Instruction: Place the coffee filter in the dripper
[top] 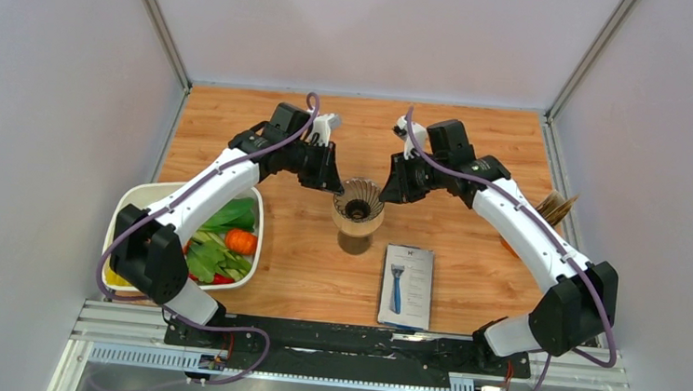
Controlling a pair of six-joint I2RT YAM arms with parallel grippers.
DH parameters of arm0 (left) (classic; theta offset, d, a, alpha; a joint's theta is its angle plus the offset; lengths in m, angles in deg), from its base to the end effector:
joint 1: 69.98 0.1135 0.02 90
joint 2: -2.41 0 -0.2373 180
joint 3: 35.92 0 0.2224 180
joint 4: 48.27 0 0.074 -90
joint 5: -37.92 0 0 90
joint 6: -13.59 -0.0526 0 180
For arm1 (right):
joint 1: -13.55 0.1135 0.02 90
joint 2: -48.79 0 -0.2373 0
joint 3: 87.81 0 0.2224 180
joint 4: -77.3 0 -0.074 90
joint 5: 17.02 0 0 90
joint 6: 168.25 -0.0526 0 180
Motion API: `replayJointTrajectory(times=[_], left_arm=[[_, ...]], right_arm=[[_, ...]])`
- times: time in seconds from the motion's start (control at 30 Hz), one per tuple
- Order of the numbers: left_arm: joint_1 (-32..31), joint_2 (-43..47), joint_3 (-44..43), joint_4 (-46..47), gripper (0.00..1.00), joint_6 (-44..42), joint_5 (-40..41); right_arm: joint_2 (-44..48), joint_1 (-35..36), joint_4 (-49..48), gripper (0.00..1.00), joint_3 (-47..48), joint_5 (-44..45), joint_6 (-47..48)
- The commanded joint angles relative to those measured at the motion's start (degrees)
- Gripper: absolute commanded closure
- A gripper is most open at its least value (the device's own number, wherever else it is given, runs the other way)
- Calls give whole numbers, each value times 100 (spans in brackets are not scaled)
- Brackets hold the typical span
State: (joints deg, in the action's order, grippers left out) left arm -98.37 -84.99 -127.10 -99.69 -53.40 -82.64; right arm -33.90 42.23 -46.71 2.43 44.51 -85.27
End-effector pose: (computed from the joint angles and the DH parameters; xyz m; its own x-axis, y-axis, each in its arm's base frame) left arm 0.2613 -0.1717 0.2771 -0.8762 0.0909 -0.4733 0.4001 0.6847 -0.6092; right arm 0.2424 0.1612 0.2881 -0.7370 -0.2807 -0.6148 -0.6139 0.6587 0.4351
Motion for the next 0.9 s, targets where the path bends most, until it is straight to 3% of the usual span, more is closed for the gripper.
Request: replayJointTrajectory(times=[0.0, 0.13, 0.4, 0.6, 0.7, 0.87], left_arm=[[-69, -210, -76, -252, 84, -242, 134], [-64, -201, -73, -231, 75, -227, 92], [-69, -117, -148, -142, 49, -174, 24], [-56, 19, -261, -81, 31, -127, -106], [-62, 84, -318, -40, 28, -74, -142], [-41, 216, -510, -46, 27, -39, -158]], right_arm=[[-172, 26, 438, 81, 116, 232, 262], [-195, 25, 433, 72, 194, 142, 214], [-198, 20, 411, 56, 326, -43, 95], [-189, 14, 388, 22, 505, -199, 76], [-191, 11, 380, 8, 674, -237, 70], [-149, -34, 346, 0, 920, -342, 89]])
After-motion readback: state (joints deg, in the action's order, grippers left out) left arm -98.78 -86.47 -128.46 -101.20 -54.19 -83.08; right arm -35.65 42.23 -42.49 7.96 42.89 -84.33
